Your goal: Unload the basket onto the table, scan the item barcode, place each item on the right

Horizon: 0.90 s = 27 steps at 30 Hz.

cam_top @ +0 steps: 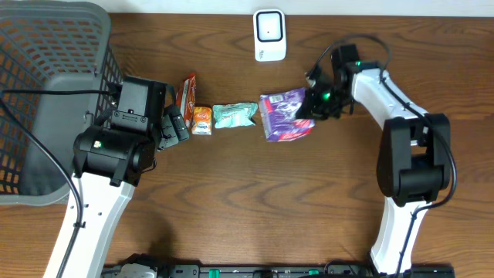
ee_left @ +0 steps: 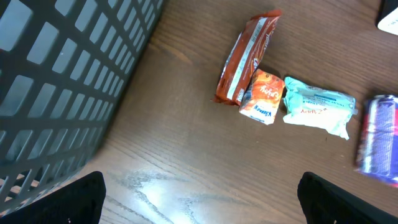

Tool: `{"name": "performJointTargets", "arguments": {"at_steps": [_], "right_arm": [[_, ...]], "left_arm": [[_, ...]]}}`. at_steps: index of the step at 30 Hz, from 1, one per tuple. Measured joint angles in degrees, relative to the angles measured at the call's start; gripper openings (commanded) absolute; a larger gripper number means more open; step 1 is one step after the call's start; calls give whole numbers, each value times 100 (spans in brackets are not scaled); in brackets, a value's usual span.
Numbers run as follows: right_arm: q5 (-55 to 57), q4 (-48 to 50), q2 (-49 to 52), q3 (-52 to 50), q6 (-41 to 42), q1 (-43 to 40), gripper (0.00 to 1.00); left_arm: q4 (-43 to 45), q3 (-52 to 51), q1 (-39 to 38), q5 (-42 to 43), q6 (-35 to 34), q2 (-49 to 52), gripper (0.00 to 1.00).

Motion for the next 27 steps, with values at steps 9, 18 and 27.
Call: {"name": "performJointTargets", "arguments": {"at_steps": [9, 18, 27], "right_arm": [[4948, -815, -931, 1019, 925, 782, 1], [7197, -758, -85, 120, 1377, 1663, 24], [6454, -879, -52, 848, 1478, 2809, 91]], "left_arm": [[0, 0, 0, 0, 0, 0, 98], [0, 0, 0, 0, 0, 0, 98], [2, 0, 0, -2, 0, 0, 98]]}}
